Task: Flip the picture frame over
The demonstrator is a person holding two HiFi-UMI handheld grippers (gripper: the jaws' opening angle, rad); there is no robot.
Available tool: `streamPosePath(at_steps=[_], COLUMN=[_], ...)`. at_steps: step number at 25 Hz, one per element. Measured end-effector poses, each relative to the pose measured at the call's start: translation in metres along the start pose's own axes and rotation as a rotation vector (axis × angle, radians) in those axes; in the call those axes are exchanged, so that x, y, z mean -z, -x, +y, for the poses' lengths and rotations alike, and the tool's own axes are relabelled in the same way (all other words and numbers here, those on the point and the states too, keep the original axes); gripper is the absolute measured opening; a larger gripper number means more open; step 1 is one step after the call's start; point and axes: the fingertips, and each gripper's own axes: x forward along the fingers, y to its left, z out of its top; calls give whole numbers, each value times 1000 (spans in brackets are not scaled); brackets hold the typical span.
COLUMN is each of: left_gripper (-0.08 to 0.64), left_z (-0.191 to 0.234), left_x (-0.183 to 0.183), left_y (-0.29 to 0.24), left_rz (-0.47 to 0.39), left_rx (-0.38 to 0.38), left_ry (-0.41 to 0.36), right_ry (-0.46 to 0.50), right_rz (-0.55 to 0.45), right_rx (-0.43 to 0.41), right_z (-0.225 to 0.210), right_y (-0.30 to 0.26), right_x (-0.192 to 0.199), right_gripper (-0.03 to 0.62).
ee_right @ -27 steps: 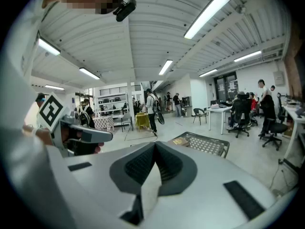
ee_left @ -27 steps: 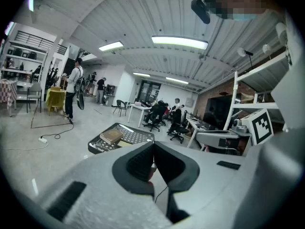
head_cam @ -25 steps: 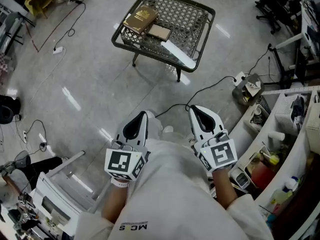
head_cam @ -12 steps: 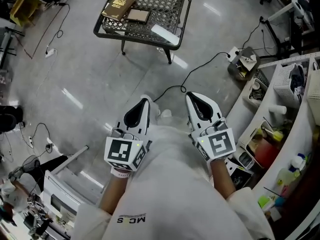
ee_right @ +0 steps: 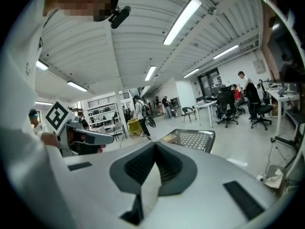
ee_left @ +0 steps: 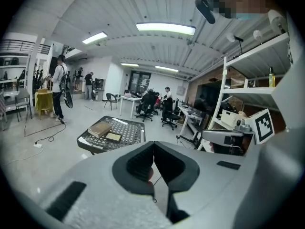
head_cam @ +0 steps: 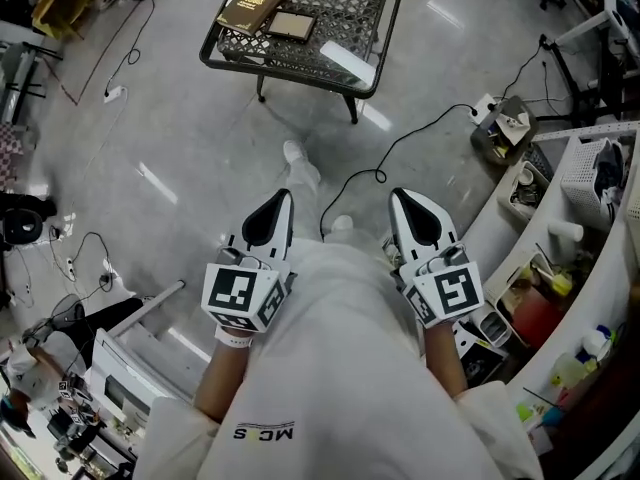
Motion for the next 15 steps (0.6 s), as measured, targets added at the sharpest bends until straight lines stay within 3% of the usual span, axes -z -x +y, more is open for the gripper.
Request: streamPosePath(at_steps=[6,10,15], left_gripper=[25,25,25], left_z=[36,86,153], left_x=[-26,-46,-80], left_y=[-38,-72,-123], left_rz=[-39,-49,-42], left_rx=[-17,-42,-51], left_ry=[52,83,118], right_ry=[53,132,155], right_rz=[18,20,57], right_rx=[-49,-74,-78], right_z=[-10,-15,-33], right_y=[-66,-128,-217], right_x=[-26,-50,-76], right_gripper=[17,17,18])
